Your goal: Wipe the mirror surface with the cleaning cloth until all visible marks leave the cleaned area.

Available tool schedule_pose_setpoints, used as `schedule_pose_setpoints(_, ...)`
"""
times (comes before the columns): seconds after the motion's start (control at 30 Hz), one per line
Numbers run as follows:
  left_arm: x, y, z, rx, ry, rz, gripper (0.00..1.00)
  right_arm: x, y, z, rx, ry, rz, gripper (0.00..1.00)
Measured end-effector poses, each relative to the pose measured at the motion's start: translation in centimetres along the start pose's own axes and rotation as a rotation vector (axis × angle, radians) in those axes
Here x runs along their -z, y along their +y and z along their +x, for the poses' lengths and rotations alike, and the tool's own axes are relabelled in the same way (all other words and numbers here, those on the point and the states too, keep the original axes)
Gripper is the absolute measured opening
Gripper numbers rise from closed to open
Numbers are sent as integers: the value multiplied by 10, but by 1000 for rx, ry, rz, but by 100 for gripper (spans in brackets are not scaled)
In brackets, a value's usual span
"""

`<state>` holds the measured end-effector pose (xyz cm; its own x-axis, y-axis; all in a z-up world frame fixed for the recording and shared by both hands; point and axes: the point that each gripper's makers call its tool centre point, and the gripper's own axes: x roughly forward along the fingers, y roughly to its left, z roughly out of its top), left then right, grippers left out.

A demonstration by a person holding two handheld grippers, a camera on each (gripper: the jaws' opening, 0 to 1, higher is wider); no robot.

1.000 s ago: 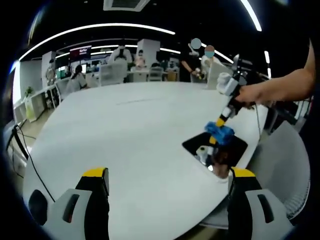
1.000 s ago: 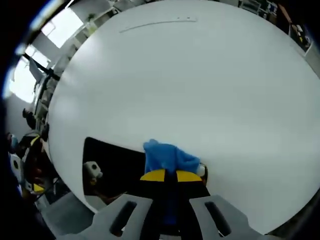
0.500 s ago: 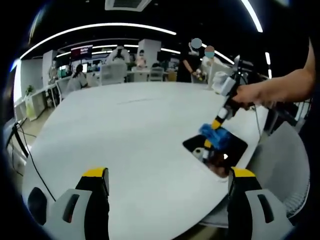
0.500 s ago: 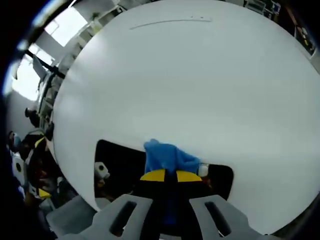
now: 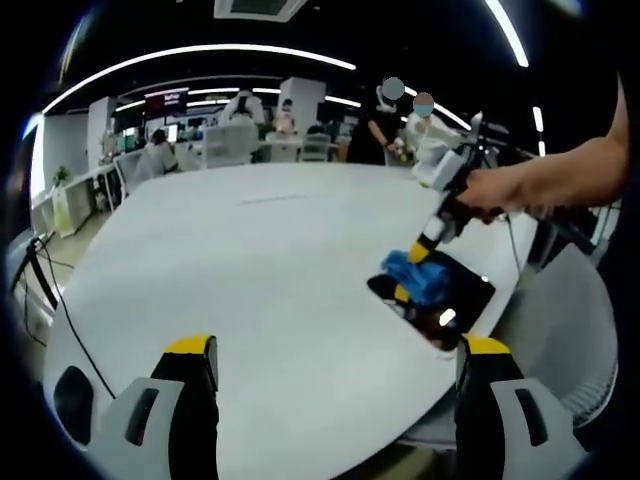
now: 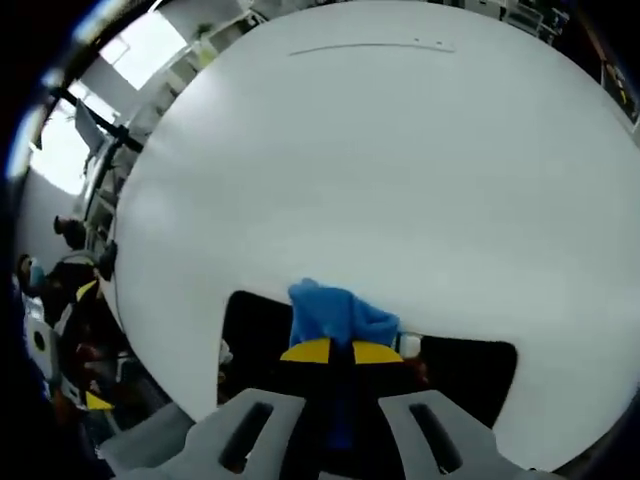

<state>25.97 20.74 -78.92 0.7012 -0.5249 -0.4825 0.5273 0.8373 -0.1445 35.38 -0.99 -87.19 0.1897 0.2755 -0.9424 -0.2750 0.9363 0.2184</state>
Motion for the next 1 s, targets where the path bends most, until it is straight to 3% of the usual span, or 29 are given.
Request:
schedule_pose_setpoints(0.43,0,-1,-2,2,-2,3,100,-11,28,10,-26,-17,0,0)
schedule_pose_setpoints(0.77,6,3,-12,-19,4,-2,100,-17,63,19,-63,-33,-45,0)
schedule_pose_setpoints(1.0,8,2,-12,-23,6,-10,100,-17,61,19,-87,-32,-38,0)
